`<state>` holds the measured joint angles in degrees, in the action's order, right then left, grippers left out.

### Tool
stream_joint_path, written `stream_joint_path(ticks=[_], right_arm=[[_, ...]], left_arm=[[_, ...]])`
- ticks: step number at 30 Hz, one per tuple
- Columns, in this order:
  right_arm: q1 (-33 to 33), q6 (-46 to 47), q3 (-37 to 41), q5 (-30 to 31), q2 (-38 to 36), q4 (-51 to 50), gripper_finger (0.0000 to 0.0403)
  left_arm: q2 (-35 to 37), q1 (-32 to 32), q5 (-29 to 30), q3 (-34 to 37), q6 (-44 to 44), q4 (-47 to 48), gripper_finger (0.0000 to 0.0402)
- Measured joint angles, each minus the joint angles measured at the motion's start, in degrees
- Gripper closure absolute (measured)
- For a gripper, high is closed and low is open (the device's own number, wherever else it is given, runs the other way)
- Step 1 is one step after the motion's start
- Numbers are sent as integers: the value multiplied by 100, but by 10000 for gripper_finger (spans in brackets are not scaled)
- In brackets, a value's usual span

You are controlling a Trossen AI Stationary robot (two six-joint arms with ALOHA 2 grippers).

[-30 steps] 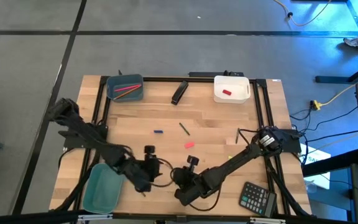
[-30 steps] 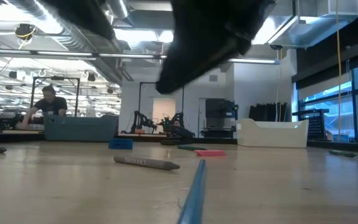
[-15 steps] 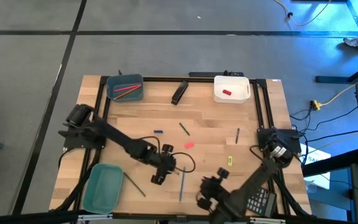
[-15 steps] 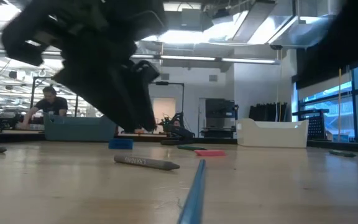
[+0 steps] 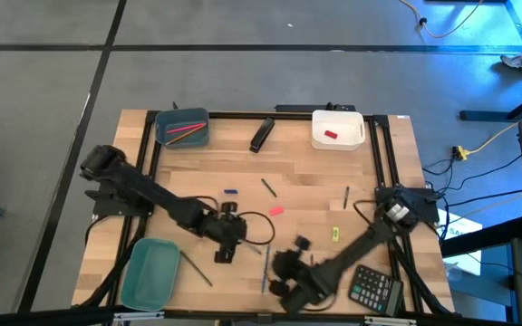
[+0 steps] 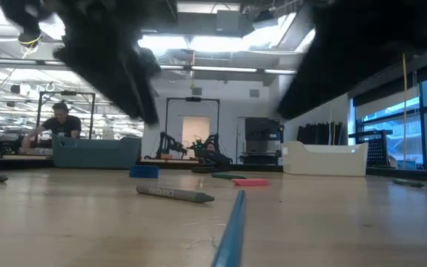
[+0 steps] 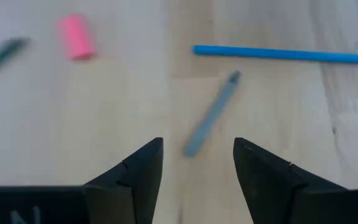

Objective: Sort crayons/erasers/pens/pencils in bins
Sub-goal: Put the gray crayon into the green bin

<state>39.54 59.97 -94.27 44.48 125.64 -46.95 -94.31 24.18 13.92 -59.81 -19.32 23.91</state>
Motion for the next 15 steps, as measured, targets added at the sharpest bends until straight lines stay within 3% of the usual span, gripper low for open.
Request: stream_joint_path(ticks=[3,6,11,15], right_arm=[[-484,-1389,90,-1245,0,1385,350],[-899,-1944,88,-2085,-7,2184,350],[-1447,-1689,63,-2593,-7,2121,350],[-1772,-1468,97,-3429,18,2091,350]], left_arm=[[519,259,790,-2,-392,418,214],[1026,569,1669,-2,-711,668,214],[1581,1203,2826,-3,-1005,780,214],[1638,1635,3463,-4,-1041,786,214]])
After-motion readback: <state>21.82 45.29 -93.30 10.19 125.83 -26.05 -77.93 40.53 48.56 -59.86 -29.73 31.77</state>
